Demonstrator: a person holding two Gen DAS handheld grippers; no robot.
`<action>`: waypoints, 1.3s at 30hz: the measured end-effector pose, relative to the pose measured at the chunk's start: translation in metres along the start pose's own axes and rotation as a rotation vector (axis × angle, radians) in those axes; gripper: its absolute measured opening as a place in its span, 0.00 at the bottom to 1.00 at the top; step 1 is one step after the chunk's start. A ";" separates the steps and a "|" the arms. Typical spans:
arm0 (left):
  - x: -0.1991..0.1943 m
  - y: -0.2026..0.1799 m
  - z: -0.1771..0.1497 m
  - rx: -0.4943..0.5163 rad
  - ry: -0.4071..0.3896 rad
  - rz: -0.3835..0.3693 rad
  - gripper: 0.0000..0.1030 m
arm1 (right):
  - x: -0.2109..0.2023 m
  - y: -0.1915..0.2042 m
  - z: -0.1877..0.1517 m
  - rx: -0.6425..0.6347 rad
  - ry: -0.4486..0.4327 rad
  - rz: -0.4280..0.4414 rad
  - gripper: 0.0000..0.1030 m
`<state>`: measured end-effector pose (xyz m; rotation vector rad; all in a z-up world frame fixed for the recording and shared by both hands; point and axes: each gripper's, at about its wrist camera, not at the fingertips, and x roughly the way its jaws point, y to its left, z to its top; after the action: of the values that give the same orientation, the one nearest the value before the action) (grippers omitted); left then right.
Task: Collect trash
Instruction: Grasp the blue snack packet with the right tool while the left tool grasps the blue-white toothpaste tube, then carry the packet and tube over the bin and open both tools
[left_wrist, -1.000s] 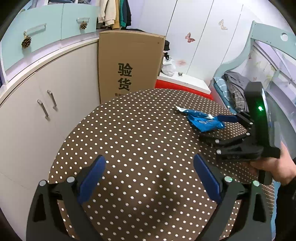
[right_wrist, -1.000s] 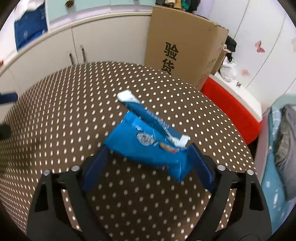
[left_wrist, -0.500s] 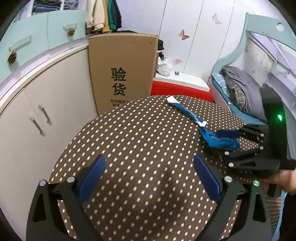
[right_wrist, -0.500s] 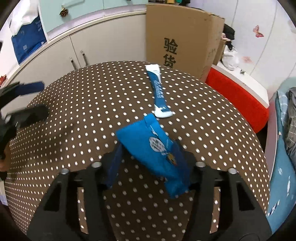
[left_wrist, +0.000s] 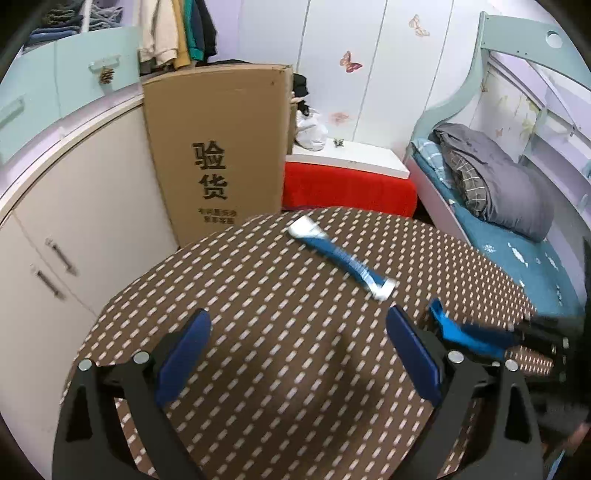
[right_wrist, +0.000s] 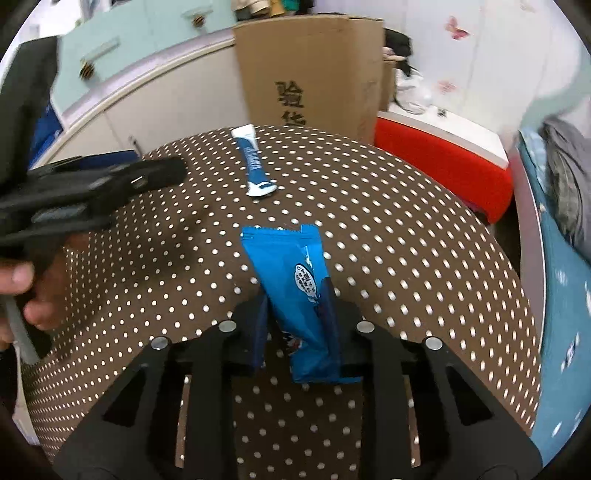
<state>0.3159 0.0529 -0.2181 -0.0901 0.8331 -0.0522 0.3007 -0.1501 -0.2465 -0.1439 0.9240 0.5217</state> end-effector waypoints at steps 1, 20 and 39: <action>0.005 -0.004 0.005 0.003 0.002 0.004 0.91 | -0.003 -0.002 -0.003 0.015 -0.005 -0.009 0.25; 0.043 -0.040 -0.005 0.103 0.091 -0.054 0.07 | -0.070 -0.045 -0.064 0.246 -0.118 -0.020 0.16; -0.095 -0.111 -0.088 0.129 -0.024 -0.235 0.06 | -0.177 -0.088 -0.120 0.389 -0.271 -0.017 0.14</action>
<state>0.1853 -0.0554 -0.1959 -0.0663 0.7904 -0.3248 0.1699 -0.3318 -0.1874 0.2653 0.7421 0.3275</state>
